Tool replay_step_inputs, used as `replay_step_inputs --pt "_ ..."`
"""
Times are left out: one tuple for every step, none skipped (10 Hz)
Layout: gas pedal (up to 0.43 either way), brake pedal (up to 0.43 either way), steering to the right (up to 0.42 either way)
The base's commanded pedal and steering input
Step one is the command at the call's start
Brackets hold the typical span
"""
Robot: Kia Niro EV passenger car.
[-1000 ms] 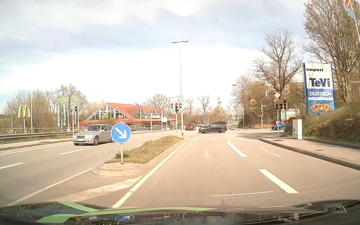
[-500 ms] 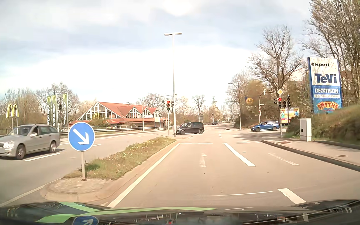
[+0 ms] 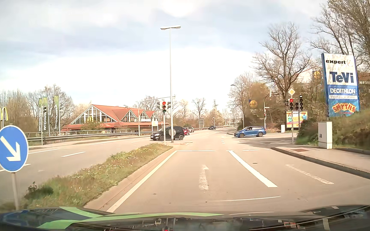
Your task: Follow the waypoints while adhering to traffic rules and regulations
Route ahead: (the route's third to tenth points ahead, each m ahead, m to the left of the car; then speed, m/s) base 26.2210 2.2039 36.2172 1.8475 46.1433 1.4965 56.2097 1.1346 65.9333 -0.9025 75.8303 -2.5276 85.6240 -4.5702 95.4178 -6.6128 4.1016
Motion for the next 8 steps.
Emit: replay_step_inputs --pt "0.0 0.159 0.002" --pt "0.0 0.159 0.002" --pt "0.0 0.159 0.001" --pt "0.0 0.165 0.001" --pt "0.0 0.171 0.001" --pt "0.0 0.165 0.001" --pt "0.0 0.165 0.001" --pt "0.0 0.165 0.0"
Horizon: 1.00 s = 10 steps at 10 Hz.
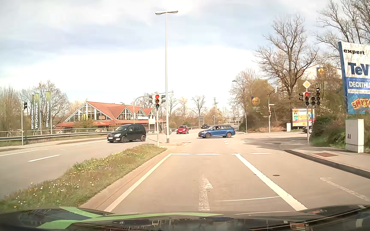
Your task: Follow the waypoints while adhering to traffic rules and regulations
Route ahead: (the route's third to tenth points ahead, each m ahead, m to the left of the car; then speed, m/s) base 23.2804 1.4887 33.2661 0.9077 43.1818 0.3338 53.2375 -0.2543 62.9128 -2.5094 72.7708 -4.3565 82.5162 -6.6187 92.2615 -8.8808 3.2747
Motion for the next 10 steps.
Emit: replay_step_inputs --pt "0.0 0.165 0.0" --pt "0.0 0.165 0.0" --pt "0.0 0.171 0.0" --pt "0.0 0.171 0.001" --pt "0.0 0.171 0.001" --pt "0.0 0.171 0.001" --pt "0.0 0.165 0.0" --pt "0.0 0.165 0.0" --pt "0.0 0.165 0.0" --pt "0.0 0.165 0.0"
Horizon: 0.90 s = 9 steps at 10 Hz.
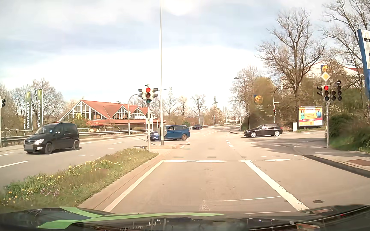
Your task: Follow the waypoints while adhering to traffic rules and regulations
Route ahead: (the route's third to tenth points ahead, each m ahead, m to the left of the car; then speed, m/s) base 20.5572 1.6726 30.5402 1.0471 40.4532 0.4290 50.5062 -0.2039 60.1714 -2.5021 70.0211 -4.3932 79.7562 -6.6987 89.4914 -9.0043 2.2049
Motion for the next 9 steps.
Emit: replay_step_inputs --pt "0.0 0.165 0.0" --pt "0.0 0.159 0.0" --pt "0.0 0.146 0.0" --pt "0.0 0.128 0.0" --pt "0.0 0.122 0.0" --pt "0.0 0.122 0.0" --pt "0.0 0.122 0.0" --pt "0.0 0.128 0.0" --pt "0.0 0.122 0.0"
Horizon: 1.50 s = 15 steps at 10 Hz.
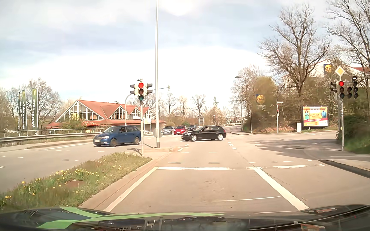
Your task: Follow the waypoints while adhering to traffic rules and regulations
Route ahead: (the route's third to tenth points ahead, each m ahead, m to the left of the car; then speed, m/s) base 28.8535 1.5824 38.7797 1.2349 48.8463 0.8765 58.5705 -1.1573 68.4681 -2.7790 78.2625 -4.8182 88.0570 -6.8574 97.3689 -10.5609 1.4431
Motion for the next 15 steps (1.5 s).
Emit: replay_step_inputs --pt "0.0 0.11 0.0" --pt "0.0 0.104 0.0" --pt "0.0 0.104 0.0" --pt "0.0 0.104 0.0" --pt "0.0 0.104 0.0" --pt "0.0 0.104 0.0" --pt "0.0 0.104 0.0" --pt "0.0 0.091 0.0" --pt "0.0 0.085 0.0" --pt "0.0 0.079 0.0" --pt "0.0 0.073 0.0" --pt "0.0 0.079 0.0" --pt "0.0 0.079 0.0" --pt "0.0 0.079 0.0" --pt "0.0 0.079 0.0"
